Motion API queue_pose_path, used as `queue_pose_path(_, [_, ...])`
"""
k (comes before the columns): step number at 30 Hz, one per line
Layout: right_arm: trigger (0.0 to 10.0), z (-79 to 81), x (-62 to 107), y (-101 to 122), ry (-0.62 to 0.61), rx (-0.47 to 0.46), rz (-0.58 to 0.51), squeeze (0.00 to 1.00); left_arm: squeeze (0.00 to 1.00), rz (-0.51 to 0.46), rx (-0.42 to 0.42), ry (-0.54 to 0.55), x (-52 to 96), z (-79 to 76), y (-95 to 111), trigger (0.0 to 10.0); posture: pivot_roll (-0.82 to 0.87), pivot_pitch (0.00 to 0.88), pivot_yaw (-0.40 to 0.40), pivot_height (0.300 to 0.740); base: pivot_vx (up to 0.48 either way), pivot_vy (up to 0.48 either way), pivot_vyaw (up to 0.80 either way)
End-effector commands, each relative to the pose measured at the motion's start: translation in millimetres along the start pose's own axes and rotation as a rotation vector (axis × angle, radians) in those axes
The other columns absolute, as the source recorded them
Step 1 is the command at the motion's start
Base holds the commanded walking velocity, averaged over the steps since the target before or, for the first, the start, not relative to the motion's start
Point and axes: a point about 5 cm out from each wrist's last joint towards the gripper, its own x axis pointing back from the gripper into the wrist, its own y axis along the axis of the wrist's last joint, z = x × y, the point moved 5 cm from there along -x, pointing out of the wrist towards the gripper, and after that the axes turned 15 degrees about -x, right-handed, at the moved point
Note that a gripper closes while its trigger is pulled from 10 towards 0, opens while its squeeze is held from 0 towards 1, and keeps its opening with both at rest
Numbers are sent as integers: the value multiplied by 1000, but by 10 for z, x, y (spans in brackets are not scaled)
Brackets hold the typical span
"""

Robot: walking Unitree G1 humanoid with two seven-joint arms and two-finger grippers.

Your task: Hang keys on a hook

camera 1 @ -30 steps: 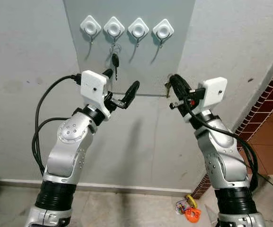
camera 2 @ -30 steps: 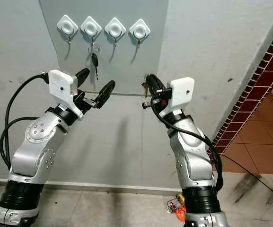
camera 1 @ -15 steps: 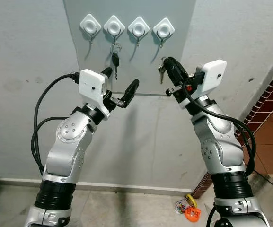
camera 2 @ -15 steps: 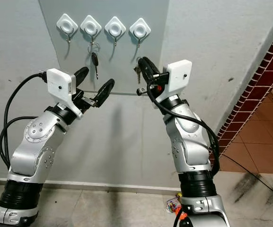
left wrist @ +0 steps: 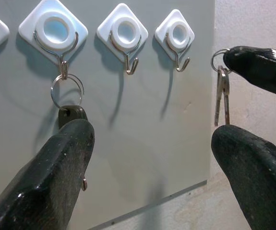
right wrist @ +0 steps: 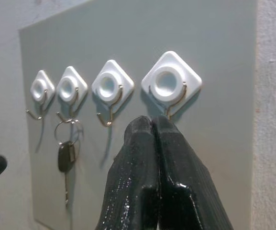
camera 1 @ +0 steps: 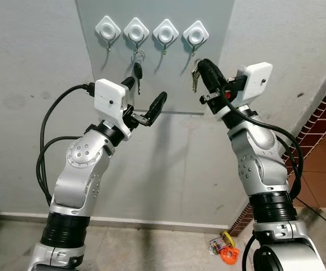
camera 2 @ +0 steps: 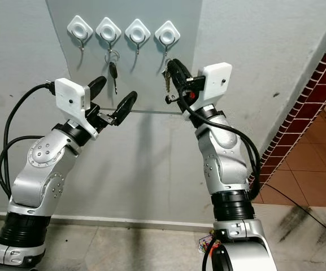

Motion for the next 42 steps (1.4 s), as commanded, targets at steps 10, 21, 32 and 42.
queue_pose_path(10, [10000, -7, -106, 24, 18, -34, -21, 0, 0, -23, -13, -4, -31, 12, 90, 10000, 45, 16, 0, 740, 0, 0, 0])
queue_pose_path(21, [10000, -7, -211, 46, 32, -49, -36, 0, 0, -23, -13, -7, -29, 1, 98, 10000, 51, 23, -3, 740, 0, 0, 0])
queue_pose_path(32, [10000, -9, -327, 92, 38, -77, -54, 0, 0, -22, -11, -7, -17, -6, 104, 10000, 60, 28, -7, 740, 0, 0, 0])
queue_pose_path(42, [10000, -76, -391, 103, 4, -192, -75, 0, 0, -20, -10, -2, -13, -2, 110, 10000, 65, 30, -11, 740, 0, 0, 0])
